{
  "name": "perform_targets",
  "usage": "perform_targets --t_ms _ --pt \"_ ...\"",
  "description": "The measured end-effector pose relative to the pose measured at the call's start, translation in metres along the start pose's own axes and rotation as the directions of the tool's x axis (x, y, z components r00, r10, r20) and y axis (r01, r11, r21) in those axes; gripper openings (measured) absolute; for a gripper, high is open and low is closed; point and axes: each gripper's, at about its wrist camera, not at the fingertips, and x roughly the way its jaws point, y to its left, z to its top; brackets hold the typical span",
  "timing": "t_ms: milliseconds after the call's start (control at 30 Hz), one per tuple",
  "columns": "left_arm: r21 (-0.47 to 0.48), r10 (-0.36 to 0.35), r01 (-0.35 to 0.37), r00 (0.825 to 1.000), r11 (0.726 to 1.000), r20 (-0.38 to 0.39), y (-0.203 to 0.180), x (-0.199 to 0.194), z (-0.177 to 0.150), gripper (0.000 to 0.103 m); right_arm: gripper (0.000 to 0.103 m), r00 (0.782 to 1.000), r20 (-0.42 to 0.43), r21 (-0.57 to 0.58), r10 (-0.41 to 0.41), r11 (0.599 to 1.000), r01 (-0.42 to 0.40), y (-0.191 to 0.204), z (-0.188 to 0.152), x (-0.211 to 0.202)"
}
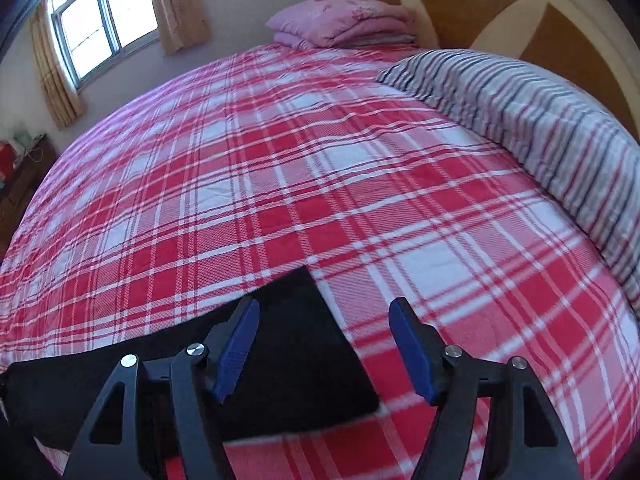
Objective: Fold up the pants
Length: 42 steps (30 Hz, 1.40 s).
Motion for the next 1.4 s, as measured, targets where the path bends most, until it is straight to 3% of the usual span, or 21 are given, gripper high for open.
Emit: perform_targets --t_ms 233,300,367,433,500,600,800,1000,1200,1400 --pt "0.022 0.015 -0.015 1.0 1.0 -0.014 -0.003 0.003 0.003 0.026 0.067 0.998 -0.066 -0.037 -0.012 0.999 0.01 0.01 0.009 0.042" --pt "0.03 0.011 -0.01 1.0 0.999 -0.01 -0.003 0.004 0.003 0.026 0.055 0.996 -0.091 -0.031 0.001 1.0 -0.004 0.009 0.007 0.051" --pt "0.029 0.007 -0.007 1.0 1.0 -0.009 -0.003 0.004 0.003 0.026 0.051 0.996 -0.091 -0.039 0.012 0.999 -0.015 0.009 0.006 0.054" --pt "0.029 0.009 -0.009 1.0 1.0 -0.009 -0.003 0.005 0.003 0.026 0.033 0.995 -0.096 -0.05 0.04 0.998 -0.045 0.011 0.006 0.053" --pt "0.026 0.012 -0.012 1.0 1.0 -0.006 -0.002 0.005 0.003 0.026 0.019 0.995 -0.098 -0.062 0.03 0.997 -0.036 0.013 0.006 0.052" --pt "0.023 0.021 -0.021 1.0 1.0 -0.001 -0.004 0.005 0.003 0.026 0.008 0.997 -0.083 -0.094 0.001 0.996 -0.009 0.018 0.003 0.046" --pt "-0.004 -0.002 0.002 1.0 1.0 0.006 0.0 0.002 0.004 0.022 0.005 1.0 -0.018 -0.095 -0.012 0.995 0.01 0.019 0.001 0.02" --pt "-0.029 -0.039 0.041 0.997 0.999 0.067 0.003 -0.016 0.006 0.021 0.005 0.993 0.117 -0.068 0.035 0.997 -0.027 0.016 -0.001 -0.034" --pt "-0.022 -0.085 0.09 0.979 0.996 0.183 0.003 -0.052 0.004 0.021 0.005 0.962 0.262 -0.066 0.082 0.996 -0.067 0.01 -0.018 -0.091" --pt "-0.001 -0.126 0.131 0.951 0.991 0.283 0.005 -0.087 -0.009 0.021 0.005 0.917 0.378 -0.043 0.129 0.992 -0.122 -0.012 -0.059 -0.141"
